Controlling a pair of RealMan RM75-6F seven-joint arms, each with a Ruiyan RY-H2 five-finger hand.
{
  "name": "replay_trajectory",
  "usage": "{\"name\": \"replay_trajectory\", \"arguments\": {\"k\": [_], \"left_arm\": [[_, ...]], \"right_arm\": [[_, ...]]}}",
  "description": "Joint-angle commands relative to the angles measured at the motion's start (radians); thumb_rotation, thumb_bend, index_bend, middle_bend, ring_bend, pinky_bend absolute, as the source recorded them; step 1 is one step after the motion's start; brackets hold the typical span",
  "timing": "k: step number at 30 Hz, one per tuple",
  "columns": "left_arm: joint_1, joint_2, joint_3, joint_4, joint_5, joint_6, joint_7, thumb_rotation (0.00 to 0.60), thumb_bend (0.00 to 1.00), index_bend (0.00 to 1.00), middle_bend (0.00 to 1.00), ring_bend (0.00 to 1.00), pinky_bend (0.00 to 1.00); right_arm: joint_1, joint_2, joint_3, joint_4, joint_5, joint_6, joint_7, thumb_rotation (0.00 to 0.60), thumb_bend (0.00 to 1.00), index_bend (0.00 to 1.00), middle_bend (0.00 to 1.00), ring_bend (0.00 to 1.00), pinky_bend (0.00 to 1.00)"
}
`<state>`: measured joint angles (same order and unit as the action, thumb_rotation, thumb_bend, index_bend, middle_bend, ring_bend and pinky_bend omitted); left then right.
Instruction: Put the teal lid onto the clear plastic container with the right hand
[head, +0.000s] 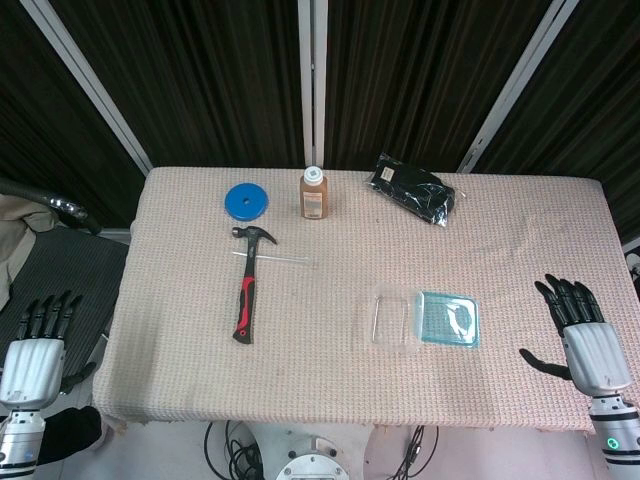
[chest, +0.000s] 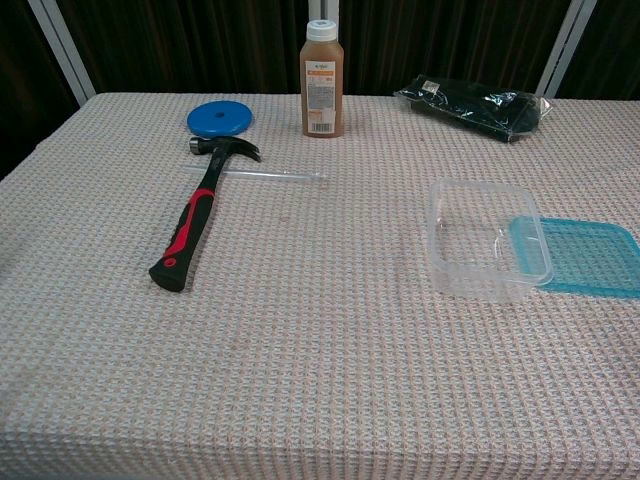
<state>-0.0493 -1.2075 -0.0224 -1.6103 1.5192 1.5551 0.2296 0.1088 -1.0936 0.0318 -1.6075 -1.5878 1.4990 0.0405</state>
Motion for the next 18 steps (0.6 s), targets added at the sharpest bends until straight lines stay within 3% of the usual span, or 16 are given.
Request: {"name": "replay_trajectory", "arguments": {"k": [1, 12, 18], "left_arm": [[-0.003, 0.002, -0.006, -0.005, -0.015, -0.015, 0.002, 0.6, 0.0, 0.07, 0.03, 0.0, 0.0], [-0.005, -0.001, -0.004, 0.0, -0.013, -0.024, -0.009, 0.6, 0.0, 0.07, 0.03, 0.0, 0.0], [-0.006, -0.009, 0.005, 0.007, 0.003, -0.026, -0.032, 0.6, 0.0, 0.07, 0.03, 0.0, 0.0]], "right_arm": [[0.019, -0.005, 0.01, -0.009, 0.005, -0.025, -0.02, 0.6, 0.07, 0.0, 0.01, 0.0, 0.0], [0.077, -0.03, 0.015, -0.023, -0.015, -0.099, -0.08, 0.6, 0.05, 0.0, 0.01, 0.0, 0.0], [0.166, -0.095, 0.02, 0.002, -0.003, -0.245, -0.196, 0.6, 0.0, 0.0, 0.0, 0.0, 0.0]]}}
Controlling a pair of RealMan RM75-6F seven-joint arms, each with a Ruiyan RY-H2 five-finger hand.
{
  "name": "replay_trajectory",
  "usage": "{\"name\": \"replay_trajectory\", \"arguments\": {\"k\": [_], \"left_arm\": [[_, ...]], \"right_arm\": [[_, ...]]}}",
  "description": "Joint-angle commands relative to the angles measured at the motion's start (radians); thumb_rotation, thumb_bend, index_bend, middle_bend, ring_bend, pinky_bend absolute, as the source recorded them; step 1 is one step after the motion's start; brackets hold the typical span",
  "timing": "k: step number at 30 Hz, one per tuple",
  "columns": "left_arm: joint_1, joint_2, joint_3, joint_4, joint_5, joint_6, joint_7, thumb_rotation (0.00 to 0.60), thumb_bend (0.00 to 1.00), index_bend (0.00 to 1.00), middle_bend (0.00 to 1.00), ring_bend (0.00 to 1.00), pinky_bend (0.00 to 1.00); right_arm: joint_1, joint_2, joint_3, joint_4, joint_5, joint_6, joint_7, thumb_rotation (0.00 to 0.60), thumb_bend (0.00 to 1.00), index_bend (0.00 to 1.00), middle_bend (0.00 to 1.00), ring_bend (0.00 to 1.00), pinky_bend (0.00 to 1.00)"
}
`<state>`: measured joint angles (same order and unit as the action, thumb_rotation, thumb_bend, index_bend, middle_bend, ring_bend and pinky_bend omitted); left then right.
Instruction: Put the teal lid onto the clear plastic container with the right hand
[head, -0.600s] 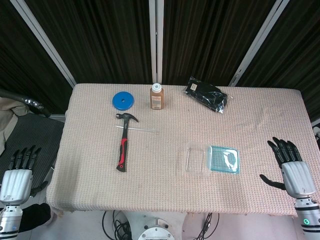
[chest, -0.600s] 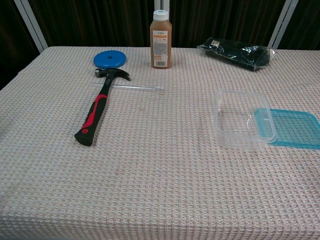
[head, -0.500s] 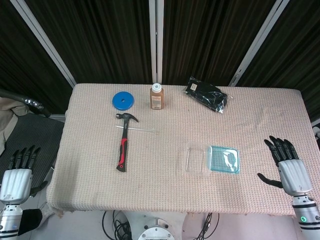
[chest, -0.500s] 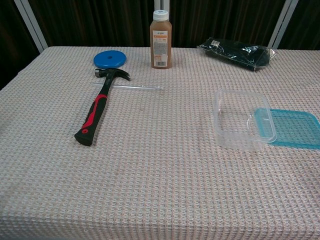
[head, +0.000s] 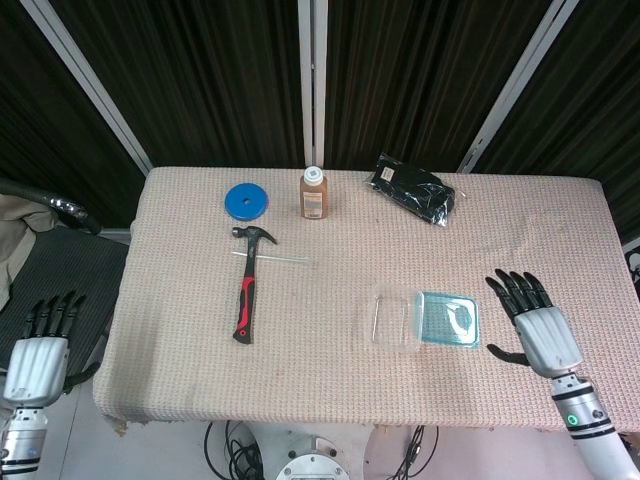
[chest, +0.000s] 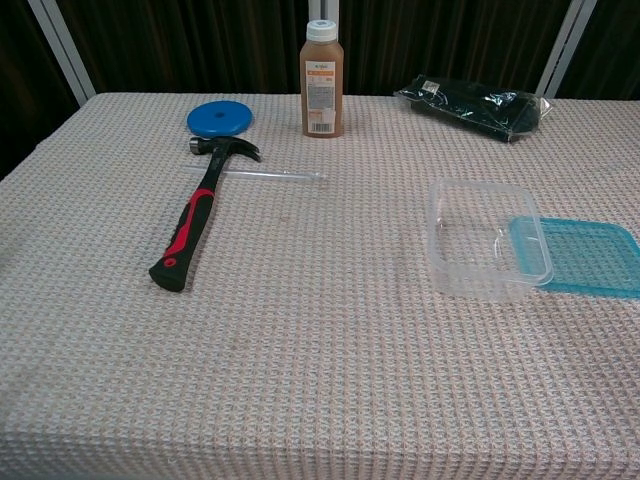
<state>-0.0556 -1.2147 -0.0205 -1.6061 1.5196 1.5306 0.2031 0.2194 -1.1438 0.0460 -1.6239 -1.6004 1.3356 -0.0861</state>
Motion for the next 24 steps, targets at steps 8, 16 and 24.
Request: {"name": "replay_trajectory", "arguments": {"k": [8, 16, 24], "left_arm": [[0.007, 0.002, 0.001, 0.006, 0.005, 0.011, -0.016, 0.6, 0.0, 0.07, 0.03, 0.0, 0.0], [0.005, 0.003, 0.0, 0.004, 0.005, 0.007, -0.021, 0.6, 0.0, 0.07, 0.03, 0.0, 0.0], [0.005, 0.01, -0.001, 0.005, 0.012, 0.012, -0.033, 0.6, 0.0, 0.07, 0.03, 0.0, 0.0]], "right_arm": [[0.17, -0.201, 0.022, 0.15, 0.01, -0.211, -0.126, 0.6, 0.0, 0.0, 0.0, 0.0, 0.0], [0.262, -0.355, 0.017, 0.288, -0.041, -0.251, -0.079, 0.6, 0.0, 0.0, 0.0, 0.0, 0.0], [0.352, -0.494, 0.018, 0.392, -0.101, -0.253, -0.021, 0.6, 0.0, 0.0, 0.0, 0.0, 0.0]]}}
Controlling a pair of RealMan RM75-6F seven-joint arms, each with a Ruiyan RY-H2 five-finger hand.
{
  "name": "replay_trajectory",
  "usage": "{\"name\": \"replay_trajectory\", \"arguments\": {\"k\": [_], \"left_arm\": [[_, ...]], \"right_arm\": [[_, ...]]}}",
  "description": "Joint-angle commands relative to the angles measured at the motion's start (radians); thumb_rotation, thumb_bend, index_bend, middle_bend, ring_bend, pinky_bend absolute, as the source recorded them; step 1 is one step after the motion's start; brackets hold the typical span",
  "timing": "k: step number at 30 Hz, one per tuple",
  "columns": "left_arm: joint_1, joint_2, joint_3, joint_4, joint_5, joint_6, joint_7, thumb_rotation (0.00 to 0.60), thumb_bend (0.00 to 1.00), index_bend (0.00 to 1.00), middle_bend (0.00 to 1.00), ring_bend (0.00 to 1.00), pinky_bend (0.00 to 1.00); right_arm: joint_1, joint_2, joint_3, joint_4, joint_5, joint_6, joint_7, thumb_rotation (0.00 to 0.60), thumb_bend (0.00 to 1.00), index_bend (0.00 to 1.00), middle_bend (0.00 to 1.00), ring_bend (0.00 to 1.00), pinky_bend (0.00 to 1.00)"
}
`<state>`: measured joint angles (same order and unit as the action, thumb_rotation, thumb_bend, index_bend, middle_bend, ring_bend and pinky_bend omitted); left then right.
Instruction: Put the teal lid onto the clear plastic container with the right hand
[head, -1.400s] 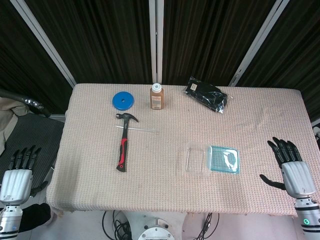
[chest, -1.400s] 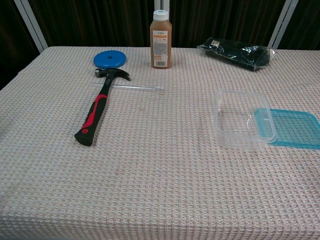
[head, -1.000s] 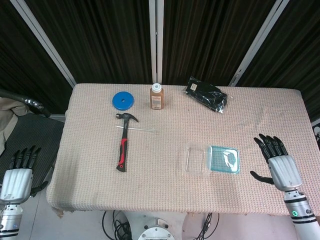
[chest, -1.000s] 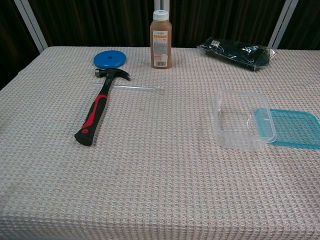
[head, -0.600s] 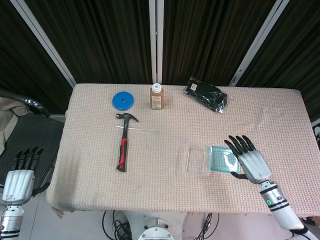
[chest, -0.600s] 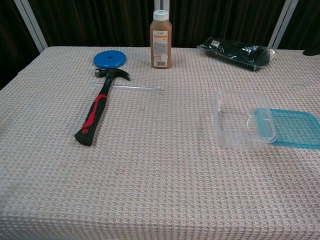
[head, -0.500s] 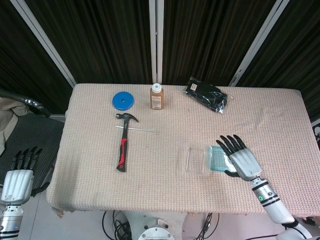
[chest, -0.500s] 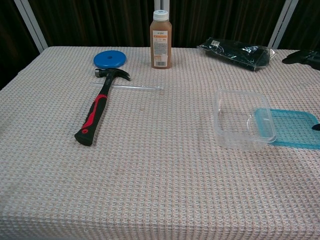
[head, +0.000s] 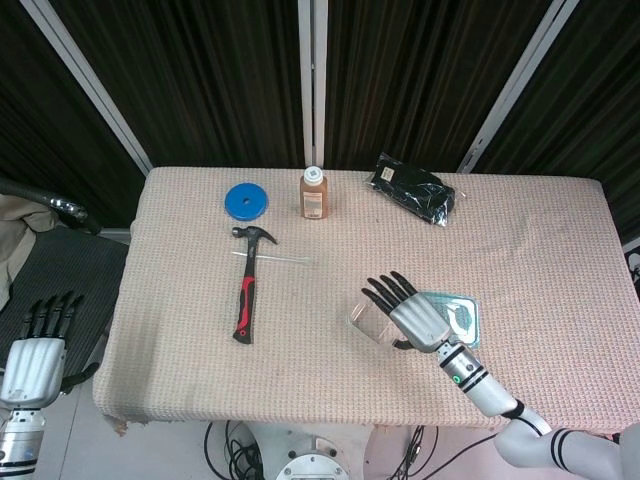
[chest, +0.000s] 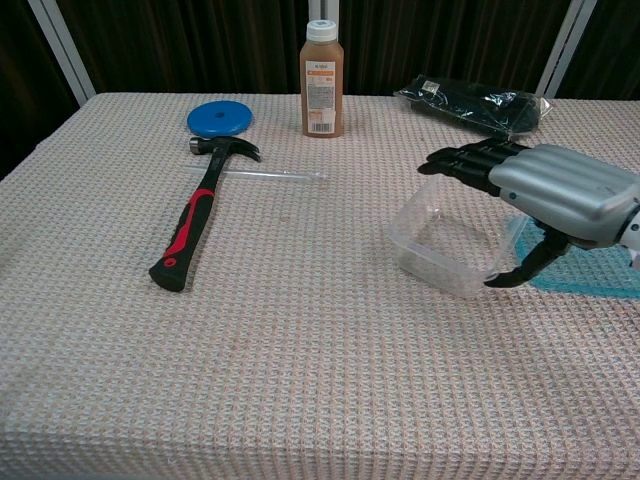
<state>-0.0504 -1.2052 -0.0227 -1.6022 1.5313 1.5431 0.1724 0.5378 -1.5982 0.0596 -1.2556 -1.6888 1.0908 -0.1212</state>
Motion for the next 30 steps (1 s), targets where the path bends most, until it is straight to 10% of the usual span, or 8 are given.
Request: {"name": "replay_trajectory", "arguments": {"k": [1, 11, 21, 30], "left_arm": [[0.0, 0.0, 0.001, 0.002, 0.0, -0.002, -0.005, 0.6, 0.0, 0.07, 0.03, 0.0, 0.0], [0.004, -0.01, -0.003, 0.021, -0.004, 0.004, -0.028, 0.6, 0.0, 0.07, 0.03, 0.0, 0.0], [-0.002, -0.023, -0.004, 0.041, -0.006, -0.007, -0.041, 0.6, 0.0, 0.07, 0.03, 0.0, 0.0], [-0.008, -0.023, -0.004, 0.022, 0.016, 0.0, -0.024, 0.6, 0.0, 0.07, 0.03, 0.0, 0.0]], "right_arm": [[0.043, -0.051, 0.008, 0.028, -0.01, -0.016, 0.012, 0.6, 0.0, 0.0, 0.0, 0.0, 0.0], [0.09, -0.105, 0.06, 0.022, 0.067, -0.041, -0.026, 0.6, 0.0, 0.0, 0.0, 0.0, 0.0], [-0.097, 0.147, -0.062, -0.166, 0.069, 0.159, 0.041, 0.6, 0.0, 0.0, 0.0, 0.0, 0.0], [-0.183, 0.222, -0.102, -0.109, 0.153, 0.153, 0.131, 0.6, 0.0, 0.0, 0.0, 0.0, 0.0]]}}
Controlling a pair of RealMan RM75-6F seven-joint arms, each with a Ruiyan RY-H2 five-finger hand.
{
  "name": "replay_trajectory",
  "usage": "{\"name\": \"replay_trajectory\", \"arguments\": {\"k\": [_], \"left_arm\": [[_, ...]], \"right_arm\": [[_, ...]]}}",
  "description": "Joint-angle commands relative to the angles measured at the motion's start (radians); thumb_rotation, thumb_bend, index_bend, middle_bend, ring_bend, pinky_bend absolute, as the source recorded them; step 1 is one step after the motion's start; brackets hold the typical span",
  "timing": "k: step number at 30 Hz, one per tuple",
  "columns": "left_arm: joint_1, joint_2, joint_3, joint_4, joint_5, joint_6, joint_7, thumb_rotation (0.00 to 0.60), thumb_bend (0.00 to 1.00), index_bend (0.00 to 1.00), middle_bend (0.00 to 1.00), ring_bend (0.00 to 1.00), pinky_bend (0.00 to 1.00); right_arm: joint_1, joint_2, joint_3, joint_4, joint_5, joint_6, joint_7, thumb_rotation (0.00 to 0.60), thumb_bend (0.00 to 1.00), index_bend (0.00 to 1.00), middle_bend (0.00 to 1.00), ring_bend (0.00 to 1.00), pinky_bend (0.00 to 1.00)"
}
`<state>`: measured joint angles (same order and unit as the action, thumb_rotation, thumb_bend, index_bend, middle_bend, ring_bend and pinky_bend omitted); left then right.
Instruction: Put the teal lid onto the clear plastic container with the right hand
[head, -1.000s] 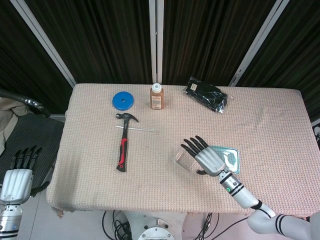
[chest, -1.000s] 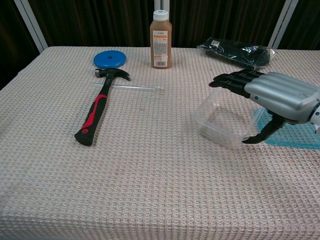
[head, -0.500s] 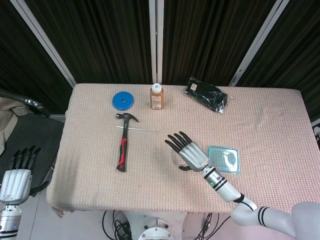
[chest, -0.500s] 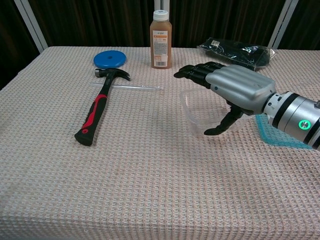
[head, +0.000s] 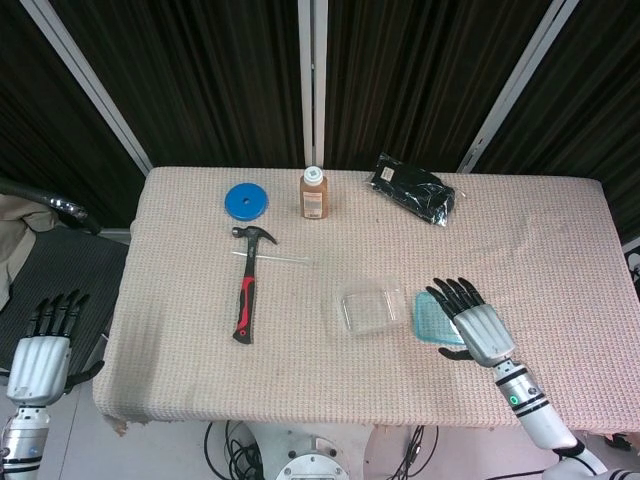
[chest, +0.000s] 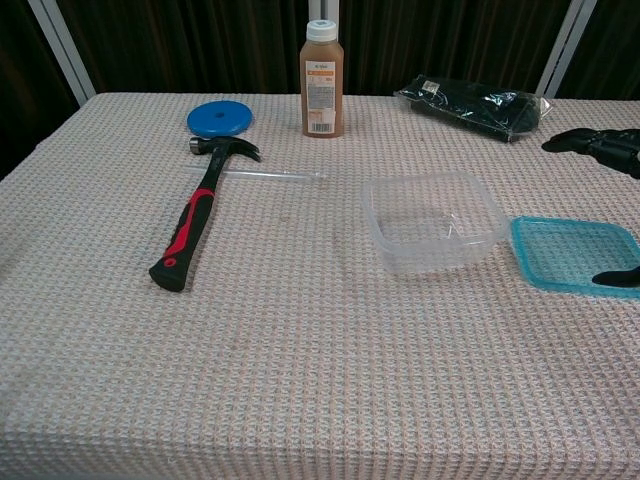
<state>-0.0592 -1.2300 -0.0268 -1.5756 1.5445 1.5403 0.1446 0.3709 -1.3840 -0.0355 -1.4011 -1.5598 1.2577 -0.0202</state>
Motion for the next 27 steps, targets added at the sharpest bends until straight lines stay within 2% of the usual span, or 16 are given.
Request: {"name": "replay_trajectory", "arguments": {"k": [1, 16, 27], "left_arm": [[0.001, 0.003, 0.001, -0.007, 0.004, 0.004, 0.006, 0.6, 0.0, 0.07, 0.03, 0.0, 0.0], [0.017, 0.013, 0.008, -0.031, 0.0, 0.018, 0.021, 0.6, 0.0, 0.07, 0.03, 0.0, 0.0], [0.022, 0.017, 0.008, -0.05, -0.008, 0.018, 0.042, 0.6, 0.0, 0.07, 0.03, 0.0, 0.0]], "right_arm": [[-0.017, 0.004, -0.005, 0.05, 0.03, -0.019, 0.034, 0.6, 0.0, 0.0, 0.0, 0.0, 0.0], [0.013, -0.047, 0.025, 0.181, 0.086, -0.135, 0.059, 0.6, 0.0, 0.0, 0.0, 0.0, 0.0], [0.113, -0.075, 0.117, 0.283, 0.173, -0.283, 0.069, 0.6, 0.0, 0.0, 0.0, 0.0, 0.0]]}}
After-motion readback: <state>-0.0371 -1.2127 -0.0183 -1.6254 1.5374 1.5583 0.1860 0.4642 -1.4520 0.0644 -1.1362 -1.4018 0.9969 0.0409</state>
